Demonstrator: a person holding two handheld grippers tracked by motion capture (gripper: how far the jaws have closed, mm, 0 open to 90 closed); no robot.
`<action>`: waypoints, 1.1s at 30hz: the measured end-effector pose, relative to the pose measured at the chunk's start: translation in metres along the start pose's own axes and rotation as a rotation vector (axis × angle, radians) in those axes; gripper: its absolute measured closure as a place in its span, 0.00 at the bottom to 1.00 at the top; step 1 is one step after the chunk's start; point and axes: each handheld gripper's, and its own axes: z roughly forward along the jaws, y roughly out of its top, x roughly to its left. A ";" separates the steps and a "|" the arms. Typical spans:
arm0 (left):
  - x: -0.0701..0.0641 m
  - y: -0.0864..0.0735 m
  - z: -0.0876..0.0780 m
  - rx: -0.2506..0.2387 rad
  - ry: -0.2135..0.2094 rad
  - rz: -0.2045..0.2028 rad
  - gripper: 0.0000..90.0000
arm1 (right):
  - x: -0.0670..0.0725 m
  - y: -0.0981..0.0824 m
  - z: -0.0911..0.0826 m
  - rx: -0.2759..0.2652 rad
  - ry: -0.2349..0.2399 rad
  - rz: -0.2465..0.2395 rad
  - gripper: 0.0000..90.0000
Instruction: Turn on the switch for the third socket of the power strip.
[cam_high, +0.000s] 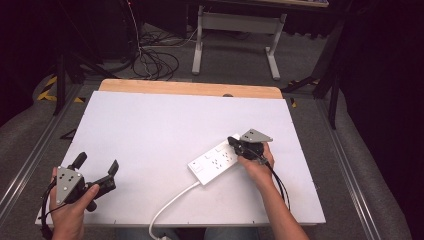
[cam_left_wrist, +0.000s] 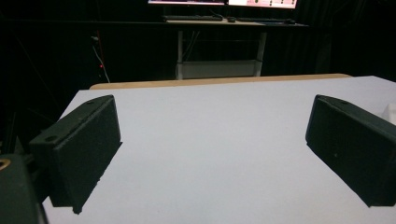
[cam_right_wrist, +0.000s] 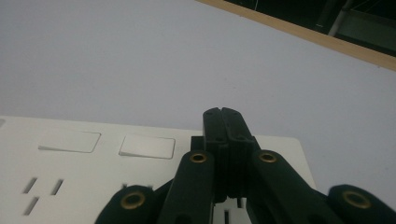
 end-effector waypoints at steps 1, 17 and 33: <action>0.000 0.000 0.000 0.000 0.000 0.000 0.04 | 0.000 0.000 -0.001 -0.004 0.000 0.003 1.00; 0.000 0.000 0.001 0.000 -0.003 -0.001 0.04 | -0.002 0.008 -0.022 -0.078 0.029 0.028 0.99; 0.000 0.000 0.001 0.002 -0.002 -0.002 0.04 | 0.001 0.009 -0.038 -0.115 0.052 0.039 0.92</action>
